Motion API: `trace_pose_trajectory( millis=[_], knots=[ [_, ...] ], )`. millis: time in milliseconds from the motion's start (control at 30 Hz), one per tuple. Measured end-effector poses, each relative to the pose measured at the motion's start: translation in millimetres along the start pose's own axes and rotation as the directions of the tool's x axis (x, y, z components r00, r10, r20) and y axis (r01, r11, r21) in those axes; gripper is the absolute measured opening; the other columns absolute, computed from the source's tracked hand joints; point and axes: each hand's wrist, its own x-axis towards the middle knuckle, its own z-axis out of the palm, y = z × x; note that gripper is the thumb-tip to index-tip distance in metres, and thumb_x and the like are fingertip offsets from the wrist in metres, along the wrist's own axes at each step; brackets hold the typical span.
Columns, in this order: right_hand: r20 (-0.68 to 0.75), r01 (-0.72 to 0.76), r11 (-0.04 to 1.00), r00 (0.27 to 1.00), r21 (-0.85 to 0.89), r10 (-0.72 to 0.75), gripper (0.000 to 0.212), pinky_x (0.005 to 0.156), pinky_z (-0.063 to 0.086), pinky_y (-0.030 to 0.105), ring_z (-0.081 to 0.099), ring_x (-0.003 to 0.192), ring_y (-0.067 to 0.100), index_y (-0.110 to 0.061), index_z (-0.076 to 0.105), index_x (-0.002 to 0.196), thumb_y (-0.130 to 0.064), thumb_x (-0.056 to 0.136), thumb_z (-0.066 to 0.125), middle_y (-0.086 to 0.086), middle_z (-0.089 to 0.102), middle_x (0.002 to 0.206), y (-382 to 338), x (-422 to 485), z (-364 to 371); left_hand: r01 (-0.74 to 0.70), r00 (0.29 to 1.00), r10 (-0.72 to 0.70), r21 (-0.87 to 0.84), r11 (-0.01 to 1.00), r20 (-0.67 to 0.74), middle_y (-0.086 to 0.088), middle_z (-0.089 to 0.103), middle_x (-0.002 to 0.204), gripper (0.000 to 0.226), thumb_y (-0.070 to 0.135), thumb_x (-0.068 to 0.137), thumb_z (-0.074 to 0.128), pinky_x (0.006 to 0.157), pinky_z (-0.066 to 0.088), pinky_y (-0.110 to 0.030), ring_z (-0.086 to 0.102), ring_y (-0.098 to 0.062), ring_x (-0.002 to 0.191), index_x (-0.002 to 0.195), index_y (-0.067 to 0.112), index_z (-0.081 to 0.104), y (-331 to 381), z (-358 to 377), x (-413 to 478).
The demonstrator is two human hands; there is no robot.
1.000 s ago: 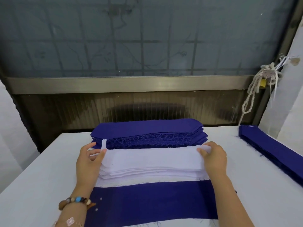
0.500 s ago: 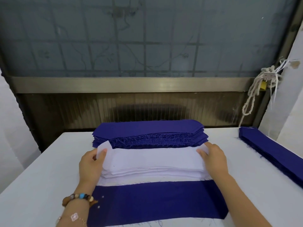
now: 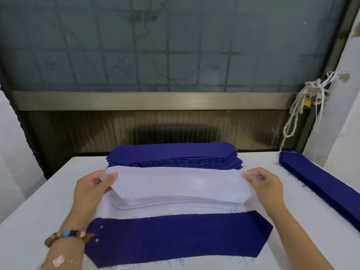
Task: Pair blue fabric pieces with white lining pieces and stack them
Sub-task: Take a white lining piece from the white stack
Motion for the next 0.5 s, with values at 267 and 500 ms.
trace_pose_trajectory(
  millis=[267,500],
  knots=[
    [0.181,-0.099,0.995,0.979,0.029,0.092,0.009,0.071,0.047,0.029,0.060,0.083,0.017,-0.020,0.070,0.078,-0.023,0.086,0.070,-0.004,0.068,0.083,1,-16,-22,0.098,0.988,-0.105,0.071,0.993,0.113,0.006,0.075,0.087,0.008,0.024,0.086,0.070,0.068,0.052,-0.025,0.069,-0.019,0.083,0.093,0.019,0.072,5,-28,-9],
    [0.246,-0.043,0.989,0.966,-0.144,0.078,0.012,0.067,0.043,0.020,0.058,0.080,0.006,-0.020,0.068,0.073,-0.019,0.083,0.074,-0.009,0.068,0.079,10,-49,-34,0.292,0.893,-0.302,0.079,0.953,0.335,-0.002,0.075,0.103,0.025,0.021,0.084,0.072,0.071,0.057,-0.020,0.072,-0.018,0.093,0.106,0.009,0.071,-11,-58,-30]
  ],
)
